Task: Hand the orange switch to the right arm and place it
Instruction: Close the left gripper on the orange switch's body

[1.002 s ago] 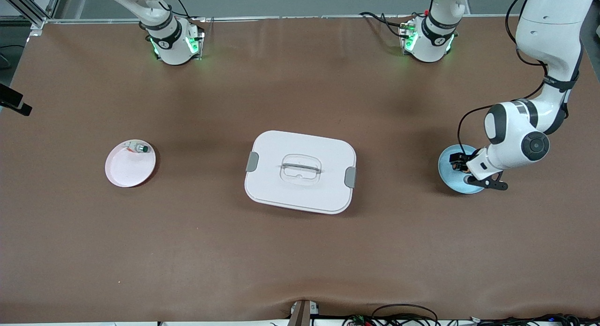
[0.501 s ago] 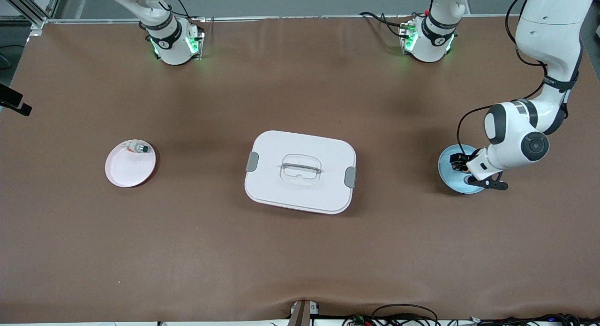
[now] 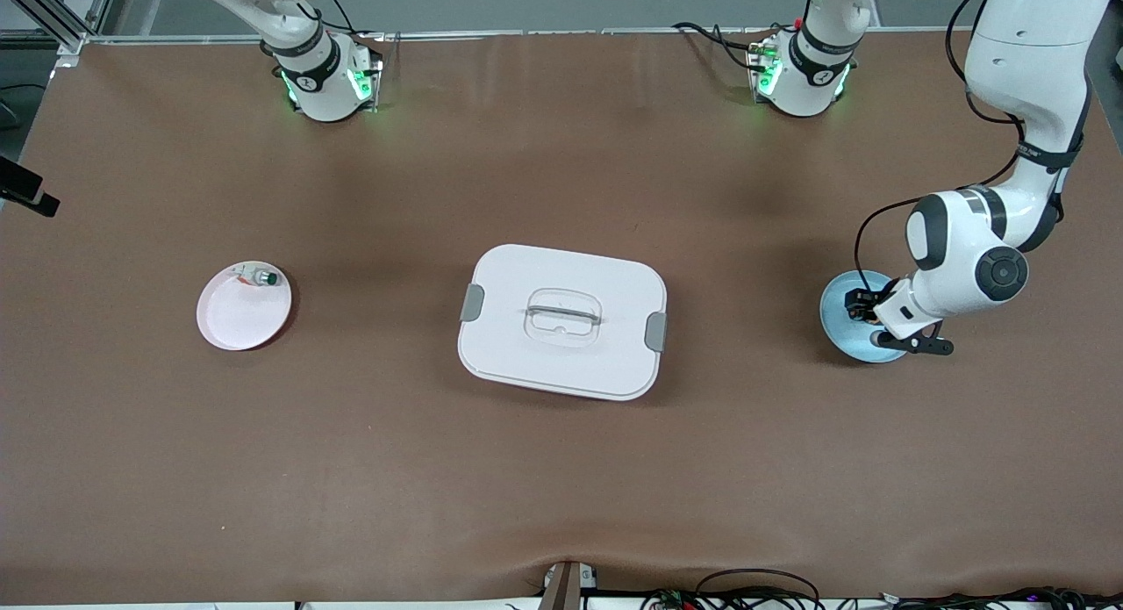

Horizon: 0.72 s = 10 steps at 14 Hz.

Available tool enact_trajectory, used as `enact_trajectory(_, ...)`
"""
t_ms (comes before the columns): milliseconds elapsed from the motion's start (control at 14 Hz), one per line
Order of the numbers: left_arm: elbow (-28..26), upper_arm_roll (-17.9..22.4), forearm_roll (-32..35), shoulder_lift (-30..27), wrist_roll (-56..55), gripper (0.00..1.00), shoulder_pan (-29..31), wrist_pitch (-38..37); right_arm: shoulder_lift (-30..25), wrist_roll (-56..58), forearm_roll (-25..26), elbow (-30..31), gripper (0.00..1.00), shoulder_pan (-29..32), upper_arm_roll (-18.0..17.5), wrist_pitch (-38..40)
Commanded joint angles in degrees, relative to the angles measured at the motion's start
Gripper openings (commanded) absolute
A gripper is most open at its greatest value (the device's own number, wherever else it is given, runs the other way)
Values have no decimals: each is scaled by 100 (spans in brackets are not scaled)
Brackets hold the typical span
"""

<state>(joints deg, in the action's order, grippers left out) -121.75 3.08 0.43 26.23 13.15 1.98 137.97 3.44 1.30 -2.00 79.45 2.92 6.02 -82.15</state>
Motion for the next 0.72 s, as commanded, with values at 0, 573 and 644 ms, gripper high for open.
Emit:
enact_trajectory(0, -15, -9, -87, 5, -40, 39, 13, 89, -124, 20, -72, 141, 100, 139, -83, -47)
enact_trajectory(573, -7, -9, -96, -293, -23, 39, 13, -130, -124, 20, -72, 141, 100, 165, -83, -38)
enact_trajectory(644, -7, -9, -96, -346, -23, 39, 13, -174, -124, 20, -81, 141, 100, 156, -83, -38)
